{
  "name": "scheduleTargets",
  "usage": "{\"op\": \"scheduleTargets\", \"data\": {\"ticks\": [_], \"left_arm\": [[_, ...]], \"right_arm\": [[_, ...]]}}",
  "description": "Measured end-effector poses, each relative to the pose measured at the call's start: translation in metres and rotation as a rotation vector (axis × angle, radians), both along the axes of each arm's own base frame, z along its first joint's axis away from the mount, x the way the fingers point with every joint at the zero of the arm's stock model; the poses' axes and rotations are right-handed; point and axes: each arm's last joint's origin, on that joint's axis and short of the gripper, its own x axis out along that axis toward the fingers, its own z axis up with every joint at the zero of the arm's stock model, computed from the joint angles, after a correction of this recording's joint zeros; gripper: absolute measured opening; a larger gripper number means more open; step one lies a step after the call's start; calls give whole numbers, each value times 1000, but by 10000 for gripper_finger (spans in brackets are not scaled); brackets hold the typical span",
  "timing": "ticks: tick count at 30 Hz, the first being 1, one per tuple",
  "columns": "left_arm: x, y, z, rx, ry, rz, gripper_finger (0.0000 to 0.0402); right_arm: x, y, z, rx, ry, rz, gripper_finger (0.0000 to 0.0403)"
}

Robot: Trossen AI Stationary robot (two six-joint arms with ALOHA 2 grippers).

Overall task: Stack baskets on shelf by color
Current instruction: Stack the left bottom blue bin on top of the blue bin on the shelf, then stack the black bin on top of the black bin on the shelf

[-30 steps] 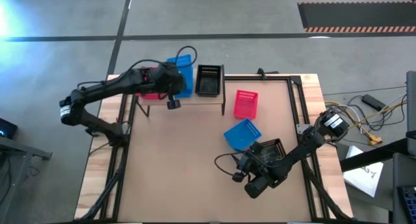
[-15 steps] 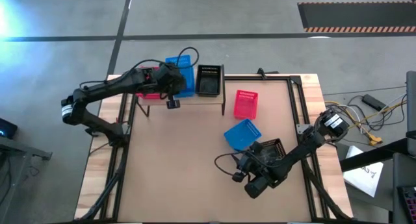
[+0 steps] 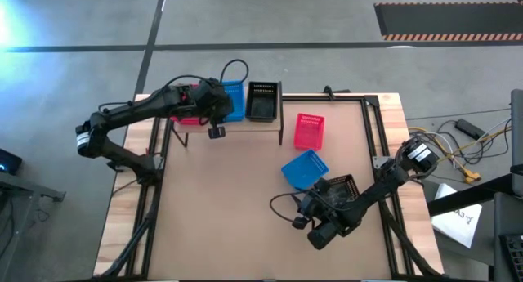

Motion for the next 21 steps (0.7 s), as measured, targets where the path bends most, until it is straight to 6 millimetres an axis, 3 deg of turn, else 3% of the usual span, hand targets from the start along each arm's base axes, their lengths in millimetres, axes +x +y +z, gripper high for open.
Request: {"op": "scheduleTargets", "data": {"ticks": [6, 10, 14, 21], "left_arm": [[-3, -3, 19, 11, -78, 10, 134], [0, -21, 22, -44, -129, -57, 136], [10, -59, 16, -77, -123, -187, 136], [26, -139, -11, -88, -201, -441, 136]], "right_arm": [[0, 0, 0, -18, 16, 11, 118], [-1, 0, -1, -28, 27, 19, 118], [-11, 5, 1, -60, 102, 72, 118], [-32, -2, 39, -10, 133, 82, 119]]}}
